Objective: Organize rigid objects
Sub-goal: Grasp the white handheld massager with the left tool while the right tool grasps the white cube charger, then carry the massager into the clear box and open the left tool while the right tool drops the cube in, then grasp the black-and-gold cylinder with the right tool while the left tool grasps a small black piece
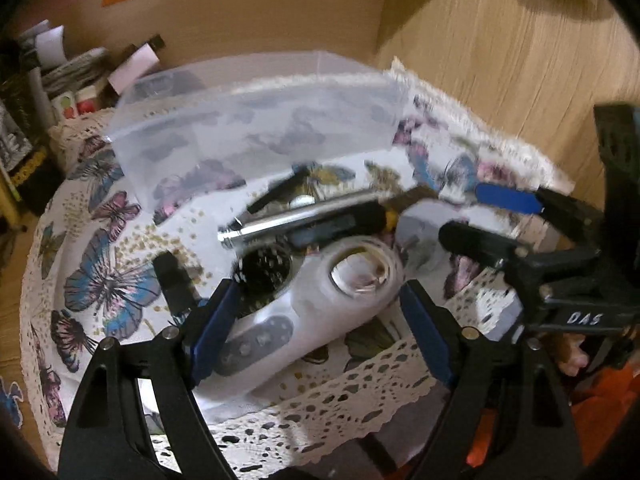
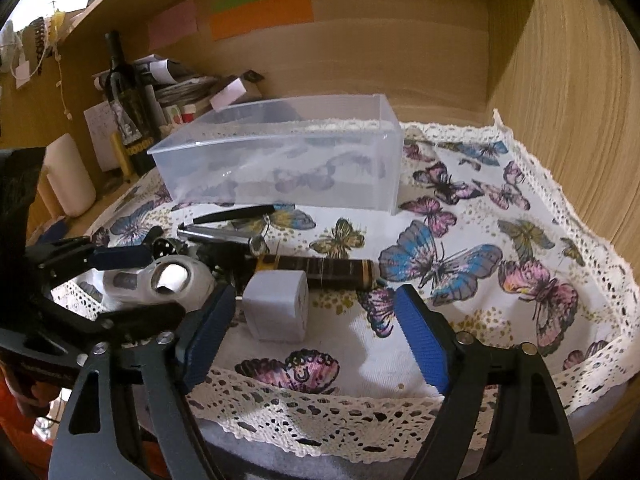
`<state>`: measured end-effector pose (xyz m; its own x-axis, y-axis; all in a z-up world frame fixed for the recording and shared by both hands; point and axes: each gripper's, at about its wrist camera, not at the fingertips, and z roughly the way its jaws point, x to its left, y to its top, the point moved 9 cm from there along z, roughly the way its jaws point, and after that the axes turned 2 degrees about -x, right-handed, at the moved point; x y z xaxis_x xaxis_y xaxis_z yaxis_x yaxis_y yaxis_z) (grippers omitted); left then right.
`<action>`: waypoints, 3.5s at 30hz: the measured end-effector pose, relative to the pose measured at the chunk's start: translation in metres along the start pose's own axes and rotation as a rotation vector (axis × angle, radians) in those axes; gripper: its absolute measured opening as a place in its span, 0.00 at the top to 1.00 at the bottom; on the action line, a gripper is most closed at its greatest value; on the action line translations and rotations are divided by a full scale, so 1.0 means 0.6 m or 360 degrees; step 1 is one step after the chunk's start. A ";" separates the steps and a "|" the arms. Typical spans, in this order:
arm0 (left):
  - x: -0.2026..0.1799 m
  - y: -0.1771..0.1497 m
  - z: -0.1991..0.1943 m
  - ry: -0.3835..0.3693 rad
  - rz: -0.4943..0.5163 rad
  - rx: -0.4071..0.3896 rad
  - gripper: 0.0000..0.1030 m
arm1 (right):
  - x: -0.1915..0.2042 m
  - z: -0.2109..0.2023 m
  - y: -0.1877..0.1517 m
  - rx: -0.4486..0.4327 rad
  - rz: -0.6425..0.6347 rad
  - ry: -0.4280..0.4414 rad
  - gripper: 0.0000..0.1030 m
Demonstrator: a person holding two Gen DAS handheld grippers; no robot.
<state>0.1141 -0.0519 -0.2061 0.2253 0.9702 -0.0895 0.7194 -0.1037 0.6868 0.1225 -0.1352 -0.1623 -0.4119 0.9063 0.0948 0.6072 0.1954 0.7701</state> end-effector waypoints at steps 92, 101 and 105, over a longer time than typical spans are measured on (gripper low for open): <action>0.170 0.288 0.097 0.0147 -0.0122 -0.0010 0.62 | -0.007 0.216 0.214 0.0175 -0.0209 0.0053 0.57; 0.168 0.301 0.043 0.0212 -0.0111 -0.0162 0.43 | 0.001 0.167 0.241 0.0047 -0.0225 0.0050 0.51; 0.163 0.304 0.007 0.0227 -0.0100 -0.0231 0.42 | 0.007 0.127 0.257 -0.0049 -0.0241 0.0060 0.47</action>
<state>0.2701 0.0232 -0.0927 0.0802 0.9960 -0.0396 0.6247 -0.0193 0.7807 0.2663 -0.0724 -0.0912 -0.5229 0.8524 -0.0005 0.5153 0.3167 0.7963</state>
